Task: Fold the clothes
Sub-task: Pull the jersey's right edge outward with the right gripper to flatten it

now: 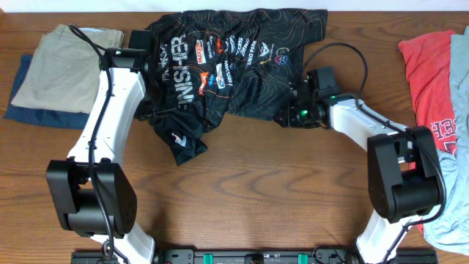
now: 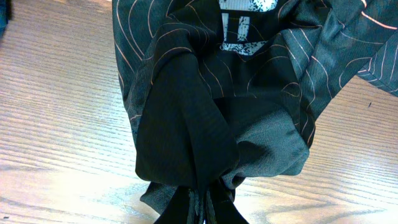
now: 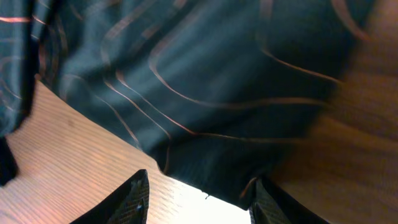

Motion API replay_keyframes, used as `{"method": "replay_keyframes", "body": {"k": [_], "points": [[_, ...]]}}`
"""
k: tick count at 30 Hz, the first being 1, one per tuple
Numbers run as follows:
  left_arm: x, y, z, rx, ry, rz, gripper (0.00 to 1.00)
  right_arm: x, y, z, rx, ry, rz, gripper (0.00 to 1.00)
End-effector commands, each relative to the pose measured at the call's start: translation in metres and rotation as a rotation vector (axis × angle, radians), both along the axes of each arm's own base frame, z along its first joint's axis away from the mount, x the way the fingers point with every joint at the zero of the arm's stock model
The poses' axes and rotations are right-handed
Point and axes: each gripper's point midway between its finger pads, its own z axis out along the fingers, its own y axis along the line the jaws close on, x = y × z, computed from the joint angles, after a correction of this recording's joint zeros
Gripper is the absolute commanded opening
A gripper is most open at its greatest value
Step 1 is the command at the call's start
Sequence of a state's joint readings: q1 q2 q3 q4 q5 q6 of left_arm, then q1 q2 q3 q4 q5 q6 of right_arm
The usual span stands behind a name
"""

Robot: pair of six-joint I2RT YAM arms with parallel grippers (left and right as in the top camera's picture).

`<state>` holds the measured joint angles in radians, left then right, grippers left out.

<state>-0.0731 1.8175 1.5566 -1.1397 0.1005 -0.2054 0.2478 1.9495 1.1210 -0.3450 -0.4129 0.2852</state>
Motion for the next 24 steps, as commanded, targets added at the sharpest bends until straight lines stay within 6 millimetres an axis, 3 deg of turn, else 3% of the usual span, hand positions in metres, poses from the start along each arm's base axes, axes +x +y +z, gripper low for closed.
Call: {"method": "replay_keyframes", "body": {"k": [1, 3, 5, 6, 11, 14, 19, 22, 24], "points": [[-0.001, 0.002, 0.000, 0.013, -0.002, -0.008, 0.06, -0.018, 0.000, -0.036, -0.049, 0.101, -0.042, 0.46], [-0.001, 0.002, 0.000, 0.013, -0.002, -0.008, 0.06, -0.016, 0.000, -0.036, -0.051, 0.096, -0.054, 0.30], [-0.001, 0.002, 0.000, 0.013, -0.002, -0.008, 0.06, -0.015, -0.007, -0.038, -0.078, 0.101, -0.082, 0.04], [-0.001, 0.002, 0.000, 0.013, -0.002, -0.008, 0.07, -0.015, -0.012, -0.040, -0.096, 0.106, -0.100, 0.01], [-0.001, 0.002, 0.000, 0.013, -0.001, -0.008, 0.06, -0.016, -0.048, -0.045, -0.201, 0.145, -0.198, 0.01], [-0.001, 0.002, 0.000, 0.013, 0.000, -0.008, 0.06, -0.018, -0.092, -0.037, -0.313, 0.167, -0.291, 0.01], [-0.002, 0.002, 0.000, 0.013, 0.001, -0.008, 0.06, -0.027, -0.176, 0.003, -0.468, 0.167, -0.470, 0.01], [-0.002, 0.002, 0.000, 0.013, 0.001, -0.008, 0.06, -0.034, -0.204, 0.024, -0.473, 0.162, -0.537, 0.01], [-0.002, 0.002, 0.000, 0.013, 0.001, -0.008, 0.07, -0.040, -0.211, 0.034, -0.456, 0.163, -0.518, 0.01]]}}
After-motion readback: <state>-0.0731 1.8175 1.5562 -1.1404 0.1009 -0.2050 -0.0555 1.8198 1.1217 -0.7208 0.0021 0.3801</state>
